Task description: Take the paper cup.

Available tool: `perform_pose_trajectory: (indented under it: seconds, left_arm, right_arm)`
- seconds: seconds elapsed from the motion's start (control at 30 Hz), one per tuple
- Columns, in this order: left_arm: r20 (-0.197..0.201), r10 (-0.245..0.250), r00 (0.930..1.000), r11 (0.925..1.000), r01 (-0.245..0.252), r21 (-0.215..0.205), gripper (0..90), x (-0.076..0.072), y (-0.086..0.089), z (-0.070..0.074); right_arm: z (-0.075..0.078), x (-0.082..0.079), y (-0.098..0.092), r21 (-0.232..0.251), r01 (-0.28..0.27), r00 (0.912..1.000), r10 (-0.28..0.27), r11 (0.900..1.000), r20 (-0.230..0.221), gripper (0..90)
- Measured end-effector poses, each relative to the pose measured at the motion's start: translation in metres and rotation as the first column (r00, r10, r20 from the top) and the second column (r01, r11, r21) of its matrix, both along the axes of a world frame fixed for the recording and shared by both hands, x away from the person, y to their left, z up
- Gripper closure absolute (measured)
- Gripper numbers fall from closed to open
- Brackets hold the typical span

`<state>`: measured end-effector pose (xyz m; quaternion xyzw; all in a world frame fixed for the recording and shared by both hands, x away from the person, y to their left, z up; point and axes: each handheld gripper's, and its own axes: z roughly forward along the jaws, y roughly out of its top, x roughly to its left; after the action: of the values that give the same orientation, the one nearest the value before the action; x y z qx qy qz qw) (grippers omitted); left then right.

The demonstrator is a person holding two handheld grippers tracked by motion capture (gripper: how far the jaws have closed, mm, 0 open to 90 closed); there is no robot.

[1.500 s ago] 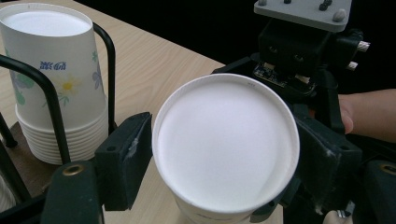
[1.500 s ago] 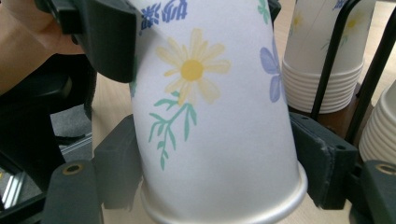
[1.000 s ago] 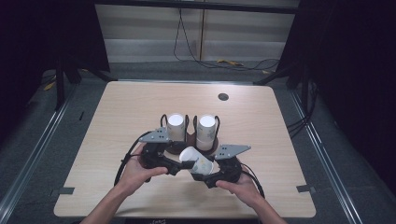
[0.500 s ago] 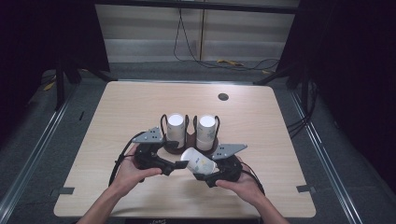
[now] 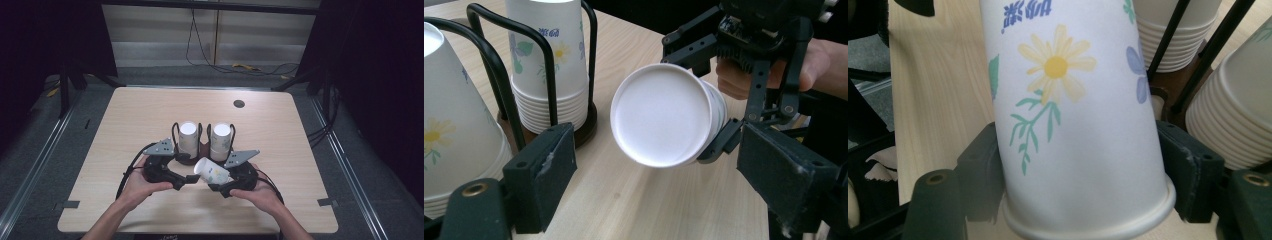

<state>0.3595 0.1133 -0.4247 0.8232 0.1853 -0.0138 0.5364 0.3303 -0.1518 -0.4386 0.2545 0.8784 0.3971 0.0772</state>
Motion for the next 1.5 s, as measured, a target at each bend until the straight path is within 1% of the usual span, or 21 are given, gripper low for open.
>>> perform_pose_trajectory:
  seconds: [0.13, 0.2, 0.33, 0.43, 0.47, 0.5, 0.57, 0.63, 0.7, 0.83, 1.0, 1.03, 1.07, 1.1, 1.13, 1.2, 1.27, 1.3, 1.33, 1.37, 1.5]
  left_arm:
    - [0.007, -0.006, 1.0, 1.0, 0.006, -0.003, 15.9, -0.001, -0.001, 0.0]
    - [0.011, -0.014, 0.9998, 0.9999, 0.014, -0.004, 15.9, -0.001, -0.002, 0.001]
    - [0.024, -0.027, 0.9993, 0.9995, 0.027, 0.013, 15.9, -0.002, -0.003, 0.001]
    - [0.022, -0.033, 0.9992, 0.9992, 0.032, 0.024, 16.0, -0.003, -0.004, 0.001]
    - [0.025, -0.035, 0.9991, 0.9989, 0.034, 0.031, 16.1, -0.002, -0.004, 0.0]
    - [0.033, -0.039, 0.9987, 0.9982, 0.037, 0.048, 16.1, -0.003, -0.006, -0.001]
    - [0.035, -0.042, 0.9985, 0.9975, 0.04, 0.058, 16.4, -0.003, -0.007, -0.002]
    - [0.029, -0.048, 0.9984, 0.997, 0.046, 0.062, 18.3, -0.003, -0.007, -0.003]
    - [0.029, -0.048, 0.9984, 0.9969, 0.046, 0.064, 18.7, -0.002, -0.008, -0.004]
    - [0.027, -0.05, 0.9984, 0.9966, 0.048, 0.067, 19.2, 0.0, -0.008, -0.004]
    - [0.036, -0.055, 0.9978, 0.9963, 0.053, 0.068, 19.9, -0.001, -0.008, -0.005]
    - [0.036, -0.057, 0.9977, 0.996, 0.055, 0.07, 19.9, -0.001, -0.008, -0.005]
    - [0.036, -0.057, 0.9977, 0.996, 0.055, 0.07, 19.9, -0.001, -0.008, -0.005]
    - [0.036, -0.062, 0.9974, 0.9955, 0.059, 0.074, 19.9, -0.001, -0.008, -0.004]
    - [0.038, -0.068, 0.997, 0.9949, 0.065, 0.077, 20.0, -0.001, -0.009, -0.005]
    - [0.038, -0.076, 0.9964, 0.9941, 0.073, 0.08, 20.3, -0.001, -0.01, -0.005]
    - [0.044, -0.085, 0.9954, 0.9928, 0.081, 0.088, 21.6, -0.002, -0.01, -0.005]
    - [0.044, -0.085, 0.9954, 0.9928, 0.081, 0.088, 22.0, -0.002, -0.01, -0.005]
    - [0.044, -0.087, 0.9952, 0.9926, 0.083, 0.089, 22.0, -0.002, -0.01, -0.005]
    - [0.048, -0.088, 0.995, 0.9926, 0.083, 0.089, 22.2, -0.002, -0.011, -0.006]
    - [0.073, -0.09, 0.9933, 0.9931, 0.083, 0.082, 22.9, -0.003, -0.012, -0.005]
  right_arm:
    - [0.005, 0.001, 0.001, -0.023, -0.006, 0.9999, 0.007, 1.0, 0.015, 29.1]
    - [0.007, 0.002, 0.002, -0.04, -0.017, 0.9997, 0.018, 0.999, 0.014, 29.3]
    - [0.01, 0.004, 0.004, -0.085, -0.033, 0.9993, 0.034, 0.996, 0.012, 29.5]
    - [0.014, 0.006, 0.005, -0.11, -0.046, 0.9987, 0.048, 0.993, 0.016, 29.6]
    - [0.015, 0.006, 0.006, -0.115, -0.05, 0.9986, 0.052, 0.992, 0.014, 29.6]
    - [0.016, 0.007, 0.007, -0.131, -0.054, 0.9982, 0.057, 0.99, 0.018, 29.6]
    - [0.016, 0.008, 0.008, -0.153, -0.062, 0.9978, 0.065, 0.986, 0.014, 29.6]
    - [0.016, 0.008, 0.01, -0.181, -0.08, 0.9964, 0.084, 0.98, 0.014, 29.7]
    - [0.018, 0.008, 0.011, -0.201, -0.086, 0.9958, 0.091, 0.976, 0.014, 29.7]
    - [0.02, 0.01, 0.013, -0.235, -0.107, 0.9933, 0.114, 0.966, 0.019, 29.7]
    - [0.025, 0.011, 0.017, -0.28, -0.134, 0.9894, 0.144, 0.951, 0.014, 30.0]
    - [0.026, 0.011, 0.018, -0.296, -0.146, 0.9873, 0.158, 0.944, 0.016, 30.0]
    - [0.026, 0.011, 0.018, -0.296, -0.146, 0.9873, 0.158, 0.944, 0.016, 30.0]
    - [0.027, 0.01, 0.021, -0.319, -0.157, 0.9855, 0.169, 0.935, 0.012, 30.0]
    - [0.028, 0.01, 0.022, -0.329, -0.168, 0.983, 0.183, 0.929, 0.016, 30.0]
    - [0.029, 0.01, 0.024, -0.343, -0.181, 0.9807, 0.195, 0.922, 0.007, 30.1]
    - [0.03, 0.01, 0.027, -0.359, -0.197, 0.9769, 0.214, 0.912, 0.006, 30.1]
    - [0.03, 0.01, 0.027, -0.359, -0.197, 0.9769, 0.214, 0.912, 0.006, 30.1]
    - [0.03, 0.01, 0.027, -0.36, -0.2, 0.9771, 0.213, 0.911, -0.006, 30.1]
    - [0.03, 0.01, 0.029, -0.363, -0.204, 0.976, 0.218, 0.909, -0.005, 30.1]
    - [0.031, 0.01, 0.031, -0.365, -0.218, 0.9722, 0.234, 0.905, 0.001, 30.3]
